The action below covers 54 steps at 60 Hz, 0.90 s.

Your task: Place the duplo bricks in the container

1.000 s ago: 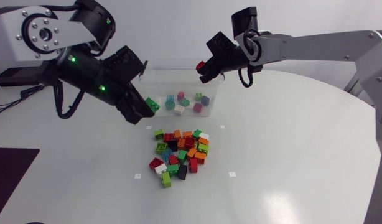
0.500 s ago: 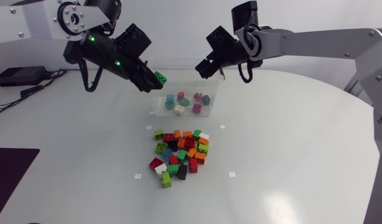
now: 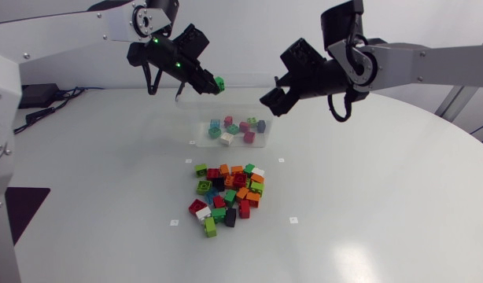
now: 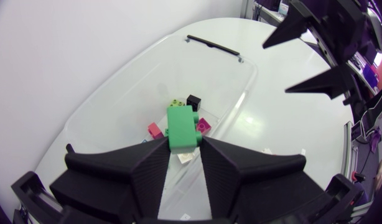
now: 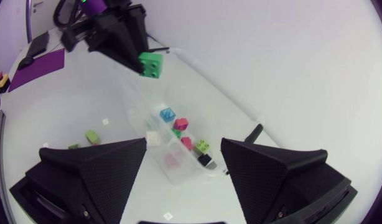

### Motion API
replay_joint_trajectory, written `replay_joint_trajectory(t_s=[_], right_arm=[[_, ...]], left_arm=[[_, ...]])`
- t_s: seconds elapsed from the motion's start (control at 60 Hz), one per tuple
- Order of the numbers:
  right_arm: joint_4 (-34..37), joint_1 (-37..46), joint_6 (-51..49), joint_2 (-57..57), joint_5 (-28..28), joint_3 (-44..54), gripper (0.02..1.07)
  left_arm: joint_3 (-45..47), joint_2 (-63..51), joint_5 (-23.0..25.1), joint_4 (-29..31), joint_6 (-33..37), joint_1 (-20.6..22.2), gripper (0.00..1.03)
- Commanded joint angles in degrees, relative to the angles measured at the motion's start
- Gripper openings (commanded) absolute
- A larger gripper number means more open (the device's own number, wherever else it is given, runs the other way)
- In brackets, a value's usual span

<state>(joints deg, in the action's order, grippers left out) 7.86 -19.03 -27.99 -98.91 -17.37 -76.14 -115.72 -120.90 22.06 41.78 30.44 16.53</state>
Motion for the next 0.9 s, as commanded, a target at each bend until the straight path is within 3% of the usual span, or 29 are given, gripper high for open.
replay_joint_trajectory(t_s=[0.0, 0.1, 0.167, 0.233, 0.283, 0.367, 0.483, 0.883], right_arm=[[-0.47, -0.22, -1.63, 1.97, -0.74, 5.04, 0.90], [-1.35, -0.66, -2.42, 3.20, -0.83, 9.78, 0.89], [-1.88, -1.01, -3.30, 3.73, -1.09, 12.59, 0.89], [-1.88, -1.01, -3.83, 3.99, -1.44, 14.70, 0.89], [-1.88, -1.10, -4.71, 4.26, -1.79, 16.46, 0.89], [-1.88, -1.10, -5.59, 4.34, -2.50, 18.75, 0.89], [-1.88, -1.36, -7.34, 4.34, -3.03, 22.35, 0.89], [-1.79, -2.95, -9.45, 4.61, -3.90, 27.71, 0.81]], left_arm=[[-5.13, -3.90, 0.52, 1.29, -1.26, -0.80, 0.35], [-8.47, -6.54, 0.44, 1.99, -1.52, -0.89, 0.36], [-11.02, -8.30, 0.44, 2.96, -1.61, -1.24, 0.45], [-14.09, -10.23, 0.44, 4.98, -1.34, -1.42, 0.63], [-15.85, -11.11, 0.44, 6.30, -1.17, -1.59, 0.86], [-15.94, -10.93, 0.44, 6.91, -0.99, -1.59, 0.97], [-15.15, -9.09, 0.52, 11.13, 1.47, -1.59, 0.99], [-2.75, 4.45, 1.93, 10.52, 3.93, -2.12, 0.99]])
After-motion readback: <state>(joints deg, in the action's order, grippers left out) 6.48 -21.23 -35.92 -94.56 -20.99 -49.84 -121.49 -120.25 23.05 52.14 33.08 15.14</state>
